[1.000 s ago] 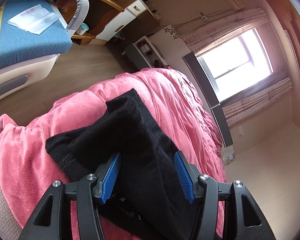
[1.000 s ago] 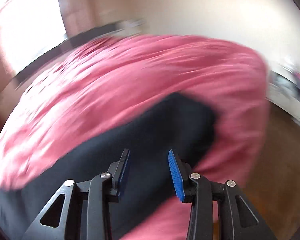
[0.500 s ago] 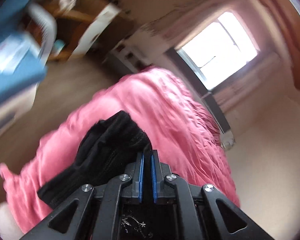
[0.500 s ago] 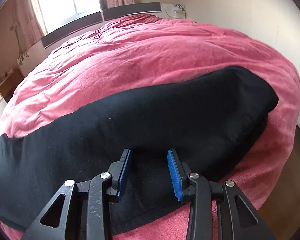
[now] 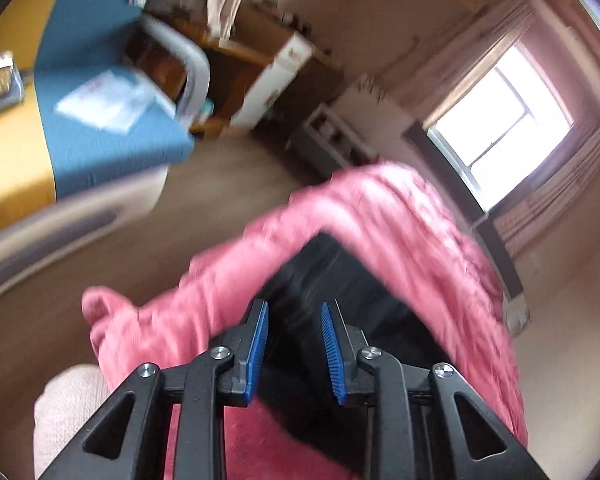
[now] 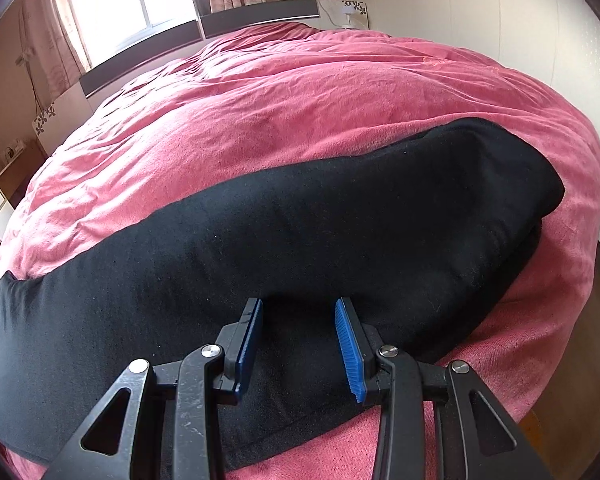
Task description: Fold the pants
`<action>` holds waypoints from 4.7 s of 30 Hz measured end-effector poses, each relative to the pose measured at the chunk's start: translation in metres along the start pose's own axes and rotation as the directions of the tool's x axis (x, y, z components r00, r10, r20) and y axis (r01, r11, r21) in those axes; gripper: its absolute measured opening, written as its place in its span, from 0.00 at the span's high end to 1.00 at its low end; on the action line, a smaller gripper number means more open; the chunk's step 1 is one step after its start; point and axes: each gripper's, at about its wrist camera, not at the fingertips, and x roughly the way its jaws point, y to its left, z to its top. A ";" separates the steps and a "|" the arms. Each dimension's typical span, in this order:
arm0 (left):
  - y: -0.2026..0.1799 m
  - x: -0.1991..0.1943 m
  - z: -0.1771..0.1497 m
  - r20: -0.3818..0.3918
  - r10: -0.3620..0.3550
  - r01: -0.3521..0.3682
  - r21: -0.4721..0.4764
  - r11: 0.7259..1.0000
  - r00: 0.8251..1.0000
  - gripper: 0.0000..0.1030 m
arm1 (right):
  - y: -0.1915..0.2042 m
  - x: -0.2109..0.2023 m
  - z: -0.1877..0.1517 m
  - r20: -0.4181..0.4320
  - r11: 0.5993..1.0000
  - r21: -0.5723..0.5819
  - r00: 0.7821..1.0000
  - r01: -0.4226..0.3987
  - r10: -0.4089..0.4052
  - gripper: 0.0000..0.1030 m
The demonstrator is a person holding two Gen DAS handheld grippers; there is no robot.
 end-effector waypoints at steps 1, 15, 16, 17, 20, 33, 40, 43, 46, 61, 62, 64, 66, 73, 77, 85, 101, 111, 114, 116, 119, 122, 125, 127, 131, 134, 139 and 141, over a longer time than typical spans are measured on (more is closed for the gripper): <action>-0.008 -0.003 0.002 0.028 -0.020 0.020 0.015 1.000 0.999 0.72 | 0.000 0.000 0.000 0.000 1.000 -0.001 1.000 0.002 -0.002 0.63; -0.064 0.086 -0.074 -0.236 0.097 0.017 0.439 0.898 0.967 0.71 | -0.028 -0.030 0.022 -0.029 0.989 -0.084 0.993 -0.119 0.116 0.53; -0.060 0.085 -0.075 -0.228 0.084 0.023 0.430 0.903 0.970 0.71 | -0.044 -0.035 0.026 -0.011 0.994 -0.044 0.995 -0.103 0.103 0.53; -0.058 0.084 -0.074 -0.225 0.072 0.029 0.418 0.908 0.972 0.71 | -0.065 -0.041 0.029 0.012 0.997 0.015 0.997 -0.070 0.070 0.53; -0.054 0.078 -0.077 -0.214 0.050 0.042 0.404 0.914 0.976 0.71 | -0.118 -0.051 0.038 0.069 0.981 0.195 0.998 -0.026 0.013 0.53; -0.049 0.078 -0.071 -0.222 0.038 0.052 0.384 0.922 0.974 0.71 | -0.209 -0.006 0.068 0.030 0.787 0.605 0.990 -0.125 0.135 0.83; -0.046 0.080 -0.069 -0.228 0.027 0.060 0.367 0.928 0.973 0.71 | -0.191 -0.088 0.095 0.536 0.553 0.388 0.668 -0.738 0.516 0.85; -0.045 0.079 -0.068 -0.227 0.025 0.062 0.367 0.928 0.974 0.71 | -0.199 -0.080 0.089 0.443 0.707 0.423 0.810 -0.567 0.385 0.85; -0.045 0.080 -0.068 -0.230 0.024 0.063 0.363 0.929 0.973 0.71 | -0.219 -0.025 0.062 0.175 0.753 0.578 0.949 -0.315 0.263 0.86; -0.045 0.077 -0.068 -0.220 0.013 0.070 0.361 0.930 0.975 0.71 | -0.242 -0.034 0.013 0.148 0.723 0.666 0.982 -0.184 0.114 0.40; -0.046 0.076 -0.068 -0.218 0.011 0.070 0.360 0.930 0.976 0.71 | -0.237 -0.030 0.013 0.146 0.726 0.657 0.979 -0.204 0.143 0.40; -0.047 0.072 -0.068 -0.211 0.006 0.072 0.361 0.930 0.977 0.71 | -0.233 -0.017 0.008 0.145 0.703 0.664 0.966 -0.256 0.215 0.40; -0.050 0.064 -0.067 -0.202 -0.004 0.078 0.363 0.929 0.979 0.69 | -0.231 -0.003 0.002 0.137 0.667 0.687 0.953 -0.288 0.271 0.40; -0.056 0.047 -0.070 -0.180 -0.052 0.119 0.384 0.916 0.982 0.55 | -0.215 0.004 -0.001 0.163 0.641 0.695 0.940 -0.325 0.299 0.76; -0.059 0.046 -0.069 -0.184 -0.069 0.135 0.376 0.917 0.980 0.55 | -0.199 -0.018 0.020 0.196 0.684 0.650 0.943 -0.330 0.269 0.80; -0.052 0.041 -0.061 -0.183 -0.100 0.152 0.301 0.941 0.978 0.55 | -0.120 -0.082 0.065 0.283 0.809 0.476 0.931 -0.345 0.231 0.81; -0.042 0.037 -0.055 -0.167 -0.131 0.171 0.250 0.953 0.977 0.55 | 0.129 -0.144 0.049 0.305 0.921 -0.266 0.881 -0.285 0.361 0.81; -0.040 0.039 -0.056 -0.173 -0.133 0.171 0.226 0.959 0.976 0.55 | 0.208 -0.071 -0.063 -0.001 0.743 -0.559 0.897 -0.368 0.443 0.81; -0.041 0.039 -0.057 -0.172 -0.131 0.169 0.232 0.958 0.976 0.55 | 0.219 -0.046 -0.092 -0.089 0.698 -0.615 0.911 -0.369 0.403 0.81; -0.043 0.039 -0.057 -0.174 -0.131 0.170 0.235 0.957 0.976 0.55 | 0.218 -0.034 -0.103 -0.122 0.686 -0.626 0.915 -0.371 0.384 0.79; -0.050 0.039 -0.058 -0.185 -0.120 0.165 0.251 0.954 0.975 0.55 | 0.209 -0.022 -0.109 -0.164 0.686 -0.609 0.909 -0.398 0.382 0.72; -0.066 0.037 -0.062 -0.208 -0.135 0.191 0.282 0.940 0.969 0.55 | 0.197 -0.021 -0.109 -0.215 0.681 -0.559 0.875 -0.474 0.433 0.55; -0.085 0.035 -0.067 -0.257 -0.158 0.236 0.307 0.922 0.953 0.55 | 0.186 -0.026 -0.104 -0.247 0.663 -0.524 0.840 -0.536 0.483 0.48; -0.102 0.036 -0.073 -0.306 -0.175 0.274 0.320 0.907 0.936 0.55 | 0.178 -0.033 -0.098 -0.242 0.659 -0.507 0.826 -0.555 0.509 0.48; -0.137 0.038 -0.087 -0.394 -0.221 0.364 0.337 0.868 0.892 0.55 | 0.144 -0.046 -0.074 -0.176 0.694 -0.417 0.802 -0.586 0.571 0.48; -0.165 0.045 -0.101 -0.468 -0.236 0.422 0.344 0.839 0.852 0.52 | 0.119 -0.052 -0.053 -0.089 0.760 -0.390 0.842 -0.520 0.531 0.48; -0.205 0.064 -0.130 -0.578 -0.211 0.473 0.350 0.808 0.788 0.49 | 0.085 -0.038 -0.029 -0.013 0.866 -0.353 0.927 -0.355 0.375 0.48; -0.215 0.073 -0.144 -0.613 -0.183 0.474 0.352 0.807 0.768 0.49 | 0.072 -0.028 -0.023 -0.024 0.892 -0.307 0.940 -0.331 0.341 0.51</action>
